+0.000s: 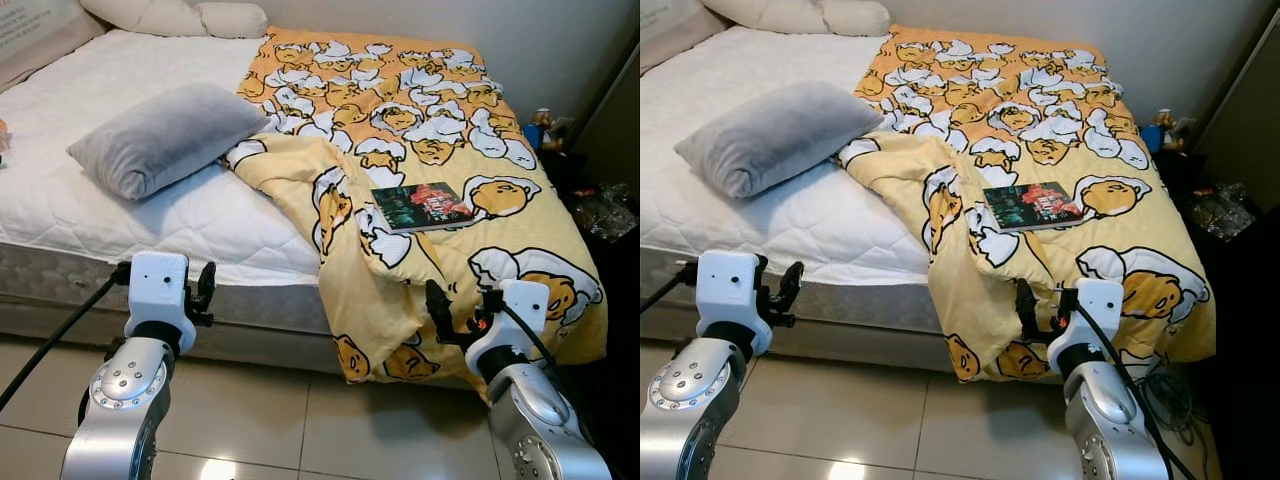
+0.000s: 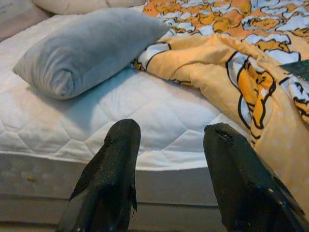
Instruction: Clean up the room
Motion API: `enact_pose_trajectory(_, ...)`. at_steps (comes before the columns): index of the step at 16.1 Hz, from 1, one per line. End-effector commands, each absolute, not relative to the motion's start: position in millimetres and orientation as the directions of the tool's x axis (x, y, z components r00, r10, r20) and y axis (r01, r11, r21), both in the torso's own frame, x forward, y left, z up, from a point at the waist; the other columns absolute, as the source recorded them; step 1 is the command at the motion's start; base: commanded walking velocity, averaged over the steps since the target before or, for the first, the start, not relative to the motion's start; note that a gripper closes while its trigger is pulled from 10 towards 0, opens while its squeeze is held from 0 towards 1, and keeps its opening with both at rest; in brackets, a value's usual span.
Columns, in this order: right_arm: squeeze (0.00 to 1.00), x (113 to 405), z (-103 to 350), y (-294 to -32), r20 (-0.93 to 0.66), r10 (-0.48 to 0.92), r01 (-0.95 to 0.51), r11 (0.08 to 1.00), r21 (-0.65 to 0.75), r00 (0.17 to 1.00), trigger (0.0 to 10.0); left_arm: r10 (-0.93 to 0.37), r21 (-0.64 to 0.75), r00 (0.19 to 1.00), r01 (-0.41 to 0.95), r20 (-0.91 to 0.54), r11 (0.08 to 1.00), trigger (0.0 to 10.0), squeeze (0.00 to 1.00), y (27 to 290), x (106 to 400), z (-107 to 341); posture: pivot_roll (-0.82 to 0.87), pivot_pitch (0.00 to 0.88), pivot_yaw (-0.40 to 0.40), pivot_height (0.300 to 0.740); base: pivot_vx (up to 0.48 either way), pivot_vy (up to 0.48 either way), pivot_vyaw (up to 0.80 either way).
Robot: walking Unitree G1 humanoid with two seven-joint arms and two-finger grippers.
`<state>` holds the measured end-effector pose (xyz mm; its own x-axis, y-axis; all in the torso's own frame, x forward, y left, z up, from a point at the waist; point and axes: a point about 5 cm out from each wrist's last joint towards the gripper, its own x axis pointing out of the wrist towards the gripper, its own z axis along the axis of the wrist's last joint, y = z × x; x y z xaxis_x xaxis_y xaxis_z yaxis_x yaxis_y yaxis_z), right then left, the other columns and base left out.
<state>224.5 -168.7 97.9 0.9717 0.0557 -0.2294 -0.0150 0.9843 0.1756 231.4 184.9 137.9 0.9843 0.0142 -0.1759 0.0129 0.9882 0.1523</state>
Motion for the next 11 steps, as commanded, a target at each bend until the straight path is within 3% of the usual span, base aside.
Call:
enact_pose_trajectory(1,0.00,227.3,94.5,-168.2,-0.256,0.065,-0.014,0.980,0.196,0.964,10.0,0.013,0.162,0.984,0.016,-0.178,0.987,10.0,0.00,185.6,235.3,138.6,-0.07,0.000,-0.018,0.740,0.330,0.000,0.00)
enact_pose_trajectory(5,0.00,226.8,91.4,-171.2,-0.291,0.065,-0.030,0.992,0.123,0.954,10.0,0.008,0.155,0.983,0.021,-0.184,0.988,10.0,0.00,185.1,236.0,137.3,-0.08,0.000,-0.013,0.740,0.332,0.000,0.00)
enact_pose_trajectory(11,0.00,232.6,93.7,-168.1,-0.286,0.081,-0.043,0.990,0.137,0.955,10.0,0.007,0.154,0.982,0.023,-0.188,0.988,10.0,0.01,183.8,237.1,136.4,-0.08,0.000,-0.019,0.740,0.347,0.000,0.00)
